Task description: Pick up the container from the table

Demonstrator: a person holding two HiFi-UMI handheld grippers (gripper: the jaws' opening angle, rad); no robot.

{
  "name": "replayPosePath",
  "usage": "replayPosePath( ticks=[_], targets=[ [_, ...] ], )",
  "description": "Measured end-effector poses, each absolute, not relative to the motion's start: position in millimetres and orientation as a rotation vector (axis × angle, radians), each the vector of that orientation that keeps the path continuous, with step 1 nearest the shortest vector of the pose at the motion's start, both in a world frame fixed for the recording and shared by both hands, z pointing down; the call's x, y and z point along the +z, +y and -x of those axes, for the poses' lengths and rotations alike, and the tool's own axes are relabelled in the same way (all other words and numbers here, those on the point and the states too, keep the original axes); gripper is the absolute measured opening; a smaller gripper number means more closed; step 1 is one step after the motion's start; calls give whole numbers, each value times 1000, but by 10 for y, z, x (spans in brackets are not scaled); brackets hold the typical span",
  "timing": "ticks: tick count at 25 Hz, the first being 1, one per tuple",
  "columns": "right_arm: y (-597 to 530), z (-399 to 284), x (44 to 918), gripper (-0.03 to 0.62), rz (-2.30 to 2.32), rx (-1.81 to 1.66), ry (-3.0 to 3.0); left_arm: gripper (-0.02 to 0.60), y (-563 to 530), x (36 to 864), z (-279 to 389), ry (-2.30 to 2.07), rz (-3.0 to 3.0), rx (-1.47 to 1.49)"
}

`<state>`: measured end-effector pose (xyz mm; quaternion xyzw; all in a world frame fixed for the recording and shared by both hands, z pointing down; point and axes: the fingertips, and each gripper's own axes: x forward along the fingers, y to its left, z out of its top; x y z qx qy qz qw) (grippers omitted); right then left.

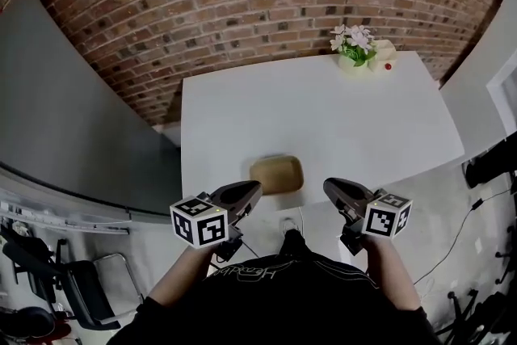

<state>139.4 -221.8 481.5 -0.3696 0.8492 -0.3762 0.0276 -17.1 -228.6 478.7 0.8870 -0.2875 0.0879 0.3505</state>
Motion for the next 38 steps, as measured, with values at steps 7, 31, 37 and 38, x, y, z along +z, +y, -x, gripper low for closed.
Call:
replayPosePath(
  ticks=[7,31,37,38],
  targets=[
    [-2540,-1479,5181,23,1154,-1270,2613,5,-2596,5132,199,-817,-2224,290],
    [-2921,-1182,6281,81,1048,-1699,2613,97,-2697,6435,714,-929,-1791,445],
    [-2909,-1168,6503,81,1051,-1796,2570,97,-2682,6564,698,-920,-1732,424],
    [-2910,-1166,6515,81,1054,-1805,2560,97,-2687,6586,698,-923,-1726,425]
  ],
)
